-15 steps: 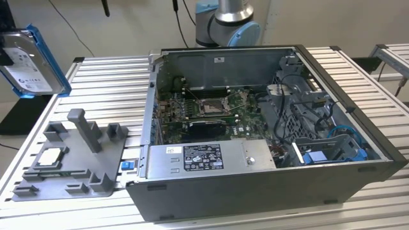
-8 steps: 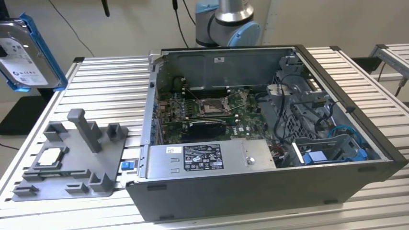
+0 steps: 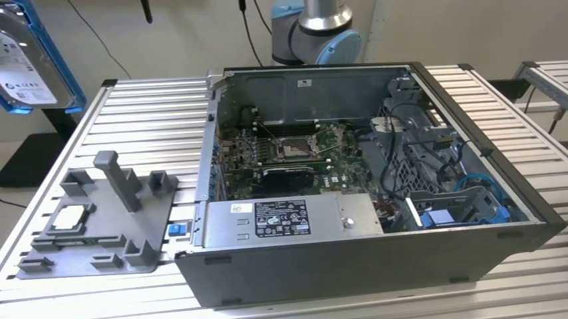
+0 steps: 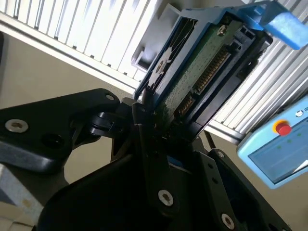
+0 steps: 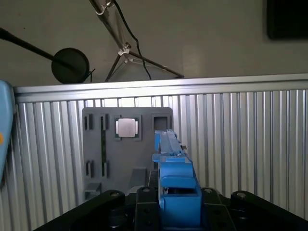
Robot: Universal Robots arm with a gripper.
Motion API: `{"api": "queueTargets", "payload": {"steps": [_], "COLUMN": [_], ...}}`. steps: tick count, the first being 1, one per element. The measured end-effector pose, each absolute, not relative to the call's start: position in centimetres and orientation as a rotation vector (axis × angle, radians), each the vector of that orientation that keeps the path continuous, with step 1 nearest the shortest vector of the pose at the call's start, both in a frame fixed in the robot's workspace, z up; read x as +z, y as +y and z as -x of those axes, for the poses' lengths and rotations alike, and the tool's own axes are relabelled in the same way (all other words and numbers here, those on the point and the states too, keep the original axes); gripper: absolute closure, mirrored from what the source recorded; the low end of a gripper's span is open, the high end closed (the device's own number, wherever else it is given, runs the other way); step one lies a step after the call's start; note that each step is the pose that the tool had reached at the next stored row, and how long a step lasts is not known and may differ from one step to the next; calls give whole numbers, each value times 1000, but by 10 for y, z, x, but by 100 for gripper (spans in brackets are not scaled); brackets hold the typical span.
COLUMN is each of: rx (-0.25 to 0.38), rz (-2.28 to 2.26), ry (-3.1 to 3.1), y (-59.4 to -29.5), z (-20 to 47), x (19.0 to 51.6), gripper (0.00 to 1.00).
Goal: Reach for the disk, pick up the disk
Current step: 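Pick up the disk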
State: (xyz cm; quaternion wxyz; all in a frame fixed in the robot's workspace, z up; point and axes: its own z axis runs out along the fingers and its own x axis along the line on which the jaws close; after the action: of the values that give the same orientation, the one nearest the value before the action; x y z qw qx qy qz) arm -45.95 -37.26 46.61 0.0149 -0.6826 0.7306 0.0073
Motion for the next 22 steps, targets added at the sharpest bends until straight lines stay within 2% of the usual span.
{"api": "queueTargets", "payload": {"steps": [13,22], "rx": [23,23], "rz": [2124,2124], "ry": [2274,2274], "y": [-373,-373], "z": [459,459], "x": [504,506], "gripper": [100,100]}}
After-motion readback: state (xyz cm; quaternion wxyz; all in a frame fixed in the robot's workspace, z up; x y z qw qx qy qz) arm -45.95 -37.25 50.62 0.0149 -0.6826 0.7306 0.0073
